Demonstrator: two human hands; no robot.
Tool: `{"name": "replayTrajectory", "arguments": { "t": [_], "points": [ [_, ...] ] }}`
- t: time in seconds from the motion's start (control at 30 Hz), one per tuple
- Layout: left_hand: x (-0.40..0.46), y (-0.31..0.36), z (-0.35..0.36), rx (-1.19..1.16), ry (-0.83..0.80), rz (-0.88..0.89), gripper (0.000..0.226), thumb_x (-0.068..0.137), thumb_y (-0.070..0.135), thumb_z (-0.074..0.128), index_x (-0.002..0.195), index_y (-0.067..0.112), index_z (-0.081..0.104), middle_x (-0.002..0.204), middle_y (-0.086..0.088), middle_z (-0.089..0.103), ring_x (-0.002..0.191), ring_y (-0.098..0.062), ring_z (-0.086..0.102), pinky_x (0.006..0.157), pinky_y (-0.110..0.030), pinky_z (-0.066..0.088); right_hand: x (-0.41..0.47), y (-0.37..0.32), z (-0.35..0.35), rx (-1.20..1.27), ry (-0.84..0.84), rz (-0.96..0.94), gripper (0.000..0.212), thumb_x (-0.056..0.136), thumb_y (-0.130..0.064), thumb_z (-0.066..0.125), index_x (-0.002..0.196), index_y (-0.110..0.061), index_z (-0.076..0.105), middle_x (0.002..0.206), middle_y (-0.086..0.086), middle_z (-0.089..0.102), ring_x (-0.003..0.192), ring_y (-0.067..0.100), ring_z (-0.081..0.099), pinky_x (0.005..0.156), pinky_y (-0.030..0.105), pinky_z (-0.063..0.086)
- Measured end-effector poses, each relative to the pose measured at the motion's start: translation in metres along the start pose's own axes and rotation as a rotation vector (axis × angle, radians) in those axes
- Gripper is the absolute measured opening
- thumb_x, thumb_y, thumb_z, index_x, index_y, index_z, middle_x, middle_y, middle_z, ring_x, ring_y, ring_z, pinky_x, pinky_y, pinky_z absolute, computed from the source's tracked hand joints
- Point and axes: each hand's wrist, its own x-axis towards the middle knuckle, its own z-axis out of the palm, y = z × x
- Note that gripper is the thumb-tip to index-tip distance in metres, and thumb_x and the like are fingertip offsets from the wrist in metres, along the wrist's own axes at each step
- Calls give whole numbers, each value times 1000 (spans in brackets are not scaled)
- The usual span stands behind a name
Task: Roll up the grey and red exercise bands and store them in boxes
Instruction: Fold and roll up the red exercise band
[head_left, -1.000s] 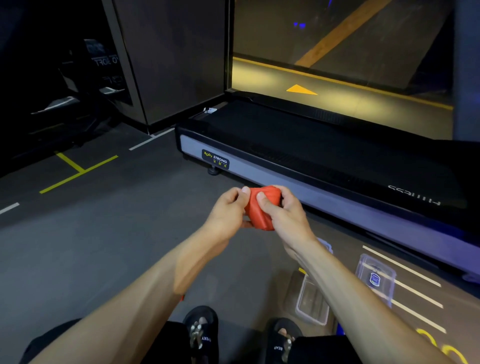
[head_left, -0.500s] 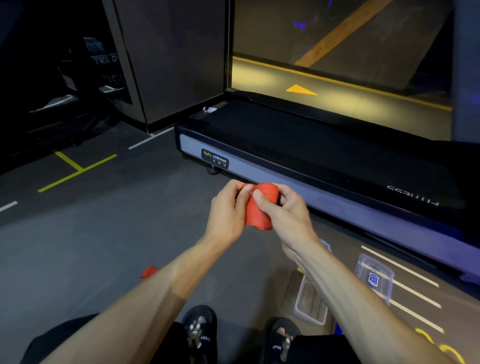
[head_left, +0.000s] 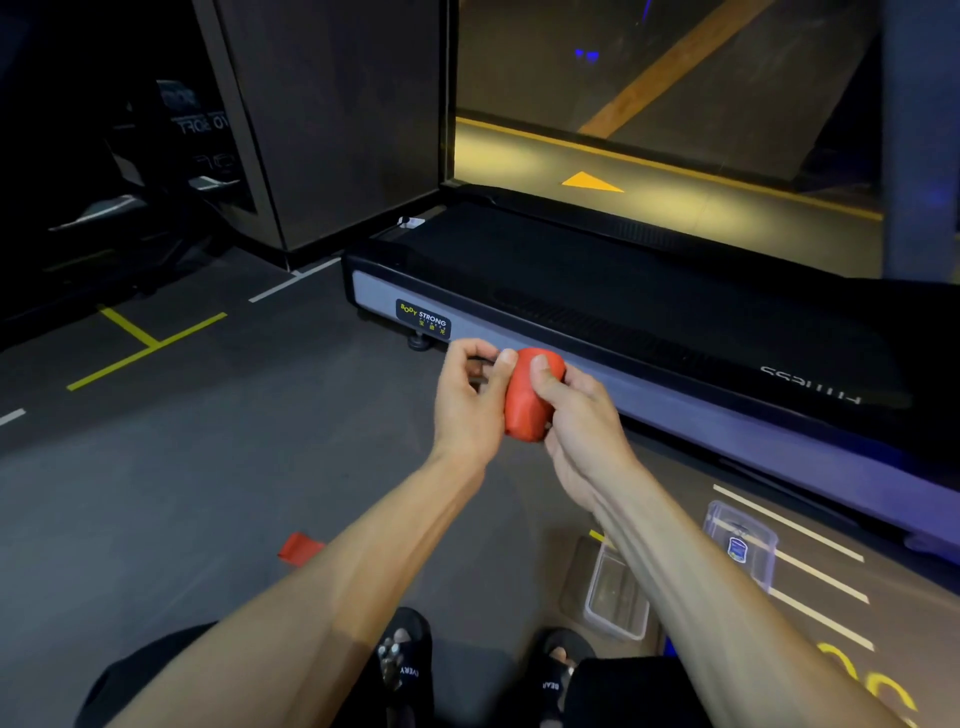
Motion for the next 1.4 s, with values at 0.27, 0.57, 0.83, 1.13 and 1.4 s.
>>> {"name": "replayTrajectory", "arguments": {
  "t": [0.27, 0.57, 0.83, 1.13, 1.4],
  "points": [
    [2, 7, -3, 178, -213, 19, 32, 100, 43, 59, 83, 20, 74, 70, 13, 68, 67, -7, 56, 69, -37, 49, 6, -5, -1, -57, 224, 18, 21, 96, -29, 66, 108, -12, 69, 105, 12, 76, 101, 27, 73, 91, 48, 59],
    [11, 10, -12, 109, -486, -78, 19, 92, 13, 72, 111, 13, 74, 103, -6, 77, 90, -18, 72, 81, -27, 56, 8, -25, -2, 75, 199, 196, 10, 99, -18, 62, 106, -11, 58, 112, 21, 68, 100, 32, 70, 58, 37, 58],
    [39, 14, -10, -145, -593, -219, 30, 95, 9, 66, 122, -3, 66, 117, -23, 71, 100, -28, 69, 90, -34, 57, 32, -39, -41, 210, -129, 371, 45, 83, -23, 71, 120, 2, 64, 111, 18, 71, 101, 26, 70, 88, 45, 60],
    [52, -79, 10, 55, -659, -240, 31, 92, 29, 71, 121, 18, 70, 116, -14, 72, 101, -11, 63, 98, -28, 46, 72, 48, -86, 207, 1, 377, 62, 75, -31, 72, 131, -5, 61, 111, 16, 74, 87, 22, 74, 80, 40, 63],
    [52, -213, 22, 283, -826, -331, 42, 92, 38, 62, 119, 5, 68, 107, -21, 72, 89, -14, 63, 82, -29, 53, 99, 173, -131, 199, 225, 516, 46, 91, -33, 69, 127, -5, 60, 122, 22, 71, 104, 31, 72, 80, 40, 64]
  ]
}}
